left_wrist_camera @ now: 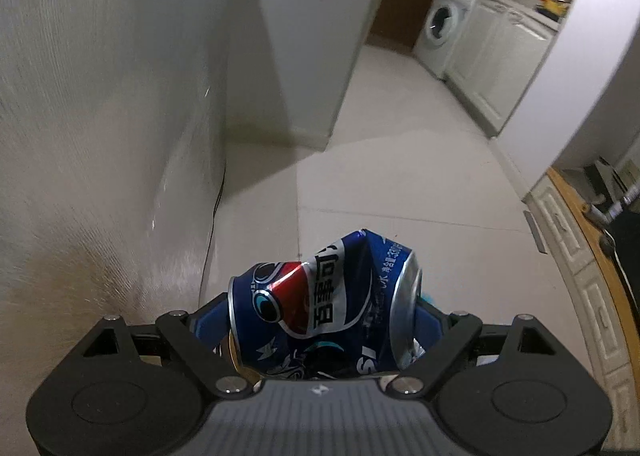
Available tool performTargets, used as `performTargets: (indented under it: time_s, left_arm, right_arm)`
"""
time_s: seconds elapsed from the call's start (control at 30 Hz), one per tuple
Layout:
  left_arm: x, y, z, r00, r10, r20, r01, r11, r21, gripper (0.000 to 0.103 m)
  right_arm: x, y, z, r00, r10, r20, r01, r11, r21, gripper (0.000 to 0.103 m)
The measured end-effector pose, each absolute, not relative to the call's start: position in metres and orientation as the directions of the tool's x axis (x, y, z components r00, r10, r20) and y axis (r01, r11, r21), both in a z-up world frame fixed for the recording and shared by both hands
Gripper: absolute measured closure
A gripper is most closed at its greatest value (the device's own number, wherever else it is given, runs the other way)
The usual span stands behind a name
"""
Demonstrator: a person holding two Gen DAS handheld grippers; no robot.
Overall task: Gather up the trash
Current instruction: 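Carry the can and bottle with both tools over the yellow wastebasket, then open the left tool to drop the can while the right tool releases the bottle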
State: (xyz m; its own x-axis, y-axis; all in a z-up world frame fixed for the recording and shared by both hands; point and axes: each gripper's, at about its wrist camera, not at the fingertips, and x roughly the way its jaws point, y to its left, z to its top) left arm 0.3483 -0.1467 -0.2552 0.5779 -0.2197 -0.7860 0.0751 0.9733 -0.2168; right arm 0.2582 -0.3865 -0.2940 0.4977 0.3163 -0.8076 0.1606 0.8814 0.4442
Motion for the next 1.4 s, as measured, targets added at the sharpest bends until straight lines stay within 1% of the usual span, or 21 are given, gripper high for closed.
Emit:
performTargets:
  time_s: [0.17,0.27,0.37,0.5,0.63,0.7,0.73,0.77,0.8,0.93,1.03,1.23,1.3,1.37,1.4]
  left_arm:
    - [0.382,-0.126,-0.308,0.491,-0.228,-0.841,-0.013,0.963,-0.268,0.013]
    - [0.394,-0.120,-0.322,0.477,-0.237,-0.846,-0.015,0.961,-0.277,0.013]
    - [0.401,-0.113,-0.341,0.463,-0.235,-0.855,-0.019,0.961,-0.275,0.013]
    - [0.408,-0.110,-0.371,0.400,-0.266,-0.877,-0.050,0.949,-0.310,0.013]
    - [0.418,-0.107,-0.385,0.404,-0.294,-0.866,-0.045,0.940,-0.339,0.013]
    - [0.422,-0.107,-0.392,0.398,-0.296,-0.868,-0.045,0.939,-0.341,0.013]
    - [0.422,-0.107,-0.395,0.396,-0.295,-0.869,-0.047,0.939,-0.340,0.013]
    - [0.424,-0.107,-0.398,0.393,-0.293,-0.871,-0.050,0.940,-0.339,0.013]
    - [0.424,-0.107,-0.400,0.393,-0.292,-0.872,-0.053,0.940,-0.338,0.013]
    - [0.429,-0.113,-0.412,0.386,-0.291,-0.875,-0.058,0.939,-0.338,0.013]
    - [0.431,-0.119,-0.419,0.383,-0.287,-0.878,-0.047,0.943,-0.329,0.013]
    - [0.435,-0.126,-0.423,0.378,-0.291,-0.879,-0.029,0.945,-0.325,0.013]
    - [0.436,-0.123,-0.423,0.378,-0.294,-0.878,-0.035,0.943,-0.331,0.013]
    - [0.435,-0.120,-0.423,0.375,-0.287,-0.882,-0.042,0.945,-0.325,0.013]
    - [0.435,-0.120,-0.423,0.372,-0.283,-0.884,-0.046,0.946,-0.322,0.013]
  right_arm:
    - [0.310,-0.359,-0.342,0.380,0.377,-0.845,0.150,0.876,0.458,0.083]
    - [0.348,-0.345,-0.381,0.294,0.405,-0.866,0.197,0.861,0.470,0.083]
    - [0.385,-0.332,-0.415,0.239,0.397,-0.886,0.228,0.864,0.449,0.083]
    - [0.416,-0.321,-0.449,0.272,0.348,-0.897,0.242,0.877,0.414,0.083]
    - [0.430,-0.319,-0.488,0.320,0.334,-0.886,0.317,0.844,0.433,0.082]
    - [0.425,-0.321,-0.505,0.332,0.323,-0.886,0.342,0.835,0.432,0.075]
    - [0.422,-0.319,-0.511,0.341,0.304,-0.889,0.357,0.833,0.422,0.061]
    - [0.417,-0.321,-0.514,0.348,0.290,-0.891,0.366,0.833,0.414,0.044]
    - [0.412,-0.322,-0.516,0.355,0.283,-0.891,0.370,0.833,0.412,0.038]
    - [0.399,-0.329,-0.511,0.368,0.287,-0.884,0.324,0.852,0.412,0.039]
    - [0.392,-0.329,-0.497,0.395,0.254,-0.883,0.280,0.882,0.378,0.035]
    - [0.383,-0.342,-0.476,0.452,0.201,-0.869,0.281,0.893,0.353,0.031]
    - [0.382,-0.347,-0.473,0.455,0.205,-0.866,0.276,0.893,0.357,0.032]
    - [0.378,-0.351,-0.467,0.473,0.195,-0.859,0.286,0.888,0.359,0.040]
    - [0.376,-0.354,-0.464,0.488,0.195,-0.851,0.294,0.881,0.370,0.040]
